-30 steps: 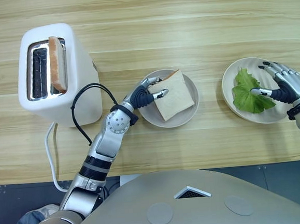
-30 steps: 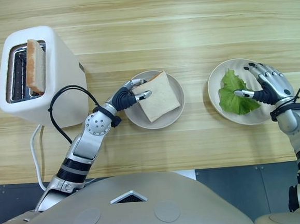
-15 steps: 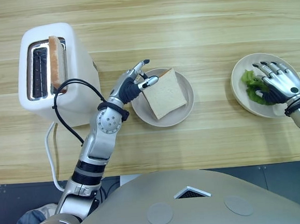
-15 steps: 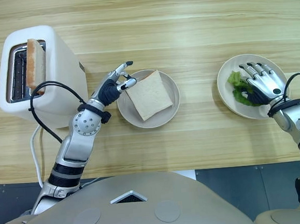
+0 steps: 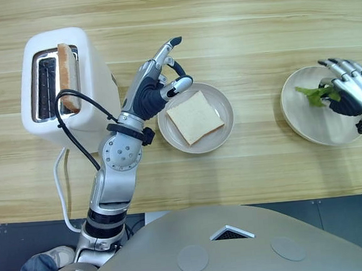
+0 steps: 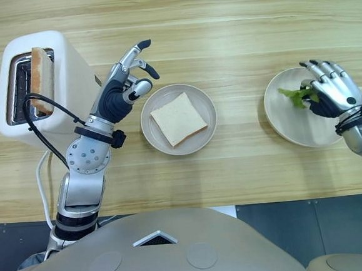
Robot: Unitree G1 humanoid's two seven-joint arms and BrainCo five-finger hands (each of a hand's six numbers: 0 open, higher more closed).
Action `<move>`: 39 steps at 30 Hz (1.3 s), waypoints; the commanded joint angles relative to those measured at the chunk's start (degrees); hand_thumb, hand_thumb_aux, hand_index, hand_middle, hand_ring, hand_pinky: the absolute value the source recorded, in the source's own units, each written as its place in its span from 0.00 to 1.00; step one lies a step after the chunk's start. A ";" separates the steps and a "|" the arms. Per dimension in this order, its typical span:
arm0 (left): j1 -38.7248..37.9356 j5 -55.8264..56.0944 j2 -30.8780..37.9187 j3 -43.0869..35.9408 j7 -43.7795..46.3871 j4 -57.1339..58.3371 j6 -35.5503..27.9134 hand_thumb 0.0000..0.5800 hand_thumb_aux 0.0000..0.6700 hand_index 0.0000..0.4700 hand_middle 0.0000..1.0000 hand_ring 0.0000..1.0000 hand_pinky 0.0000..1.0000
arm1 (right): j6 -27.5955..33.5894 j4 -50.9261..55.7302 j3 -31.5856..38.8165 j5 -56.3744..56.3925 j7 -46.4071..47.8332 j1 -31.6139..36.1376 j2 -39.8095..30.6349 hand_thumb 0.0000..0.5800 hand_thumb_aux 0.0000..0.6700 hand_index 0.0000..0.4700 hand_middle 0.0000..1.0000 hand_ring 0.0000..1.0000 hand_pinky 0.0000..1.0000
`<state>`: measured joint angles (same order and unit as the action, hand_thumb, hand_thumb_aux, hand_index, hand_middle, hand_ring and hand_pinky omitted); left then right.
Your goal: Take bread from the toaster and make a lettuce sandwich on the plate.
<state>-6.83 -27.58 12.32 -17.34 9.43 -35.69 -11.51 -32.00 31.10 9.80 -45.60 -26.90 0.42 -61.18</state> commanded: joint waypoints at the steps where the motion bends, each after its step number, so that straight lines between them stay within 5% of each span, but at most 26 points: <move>1: -2.71 -3.71 -0.84 -0.23 -2.44 -5.20 1.20 0.00 0.00 0.00 0.89 0.89 0.89 | 0.40 -8.50 -3.51 3.77 4.24 -2.41 -0.60 1.00 1.00 1.00 0.00 0.00 0.00; 5: -6.74 -9.49 -0.86 0.37 -3.66 -9.62 0.34 0.00 0.00 0.00 0.80 0.80 0.80 | 2.36 -20.20 -4.28 8.57 11.58 -4.09 3.77 1.00 1.00 1.00 0.00 0.00 0.00; 10: -11.13 -23.06 0.14 5.50 -3.22 -16.01 -1.62 0.00 0.00 0.00 0.40 0.40 0.40 | 5.31 -31.63 1.89 11.30 21.41 -2.37 13.96 1.00 1.00 1.00 0.00 0.00 0.00; 16: -19.76 -38.77 -2.02 18.96 -4.49 -22.12 -4.16 0.00 0.00 0.00 0.16 0.16 0.16 | 6.05 -35.43 8.54 9.49 28.43 -1.12 22.77 1.00 1.00 1.00 0.00 0.00 0.00; 25: -26.36 -39.48 -3.76 28.82 -6.99 -11.48 -4.48 0.00 0.00 0.00 0.17 0.17 0.17 | 6.21 -31.81 10.31 6.75 29.20 -0.53 27.24 1.00 1.00 1.00 0.00 0.00 0.00; 39: -15.28 -40.47 -3.93 25.16 -6.06 -4.26 -4.65 0.00 0.00 0.00 0.17 0.17 0.17 | 5.82 -26.76 15.40 2.23 27.85 0.92 34.00 1.00 1.00 1.00 0.00 0.00 0.00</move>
<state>-23.16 -67.05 9.11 9.12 2.71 -40.35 -15.76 -26.09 3.21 24.56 -42.88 0.86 1.06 -27.57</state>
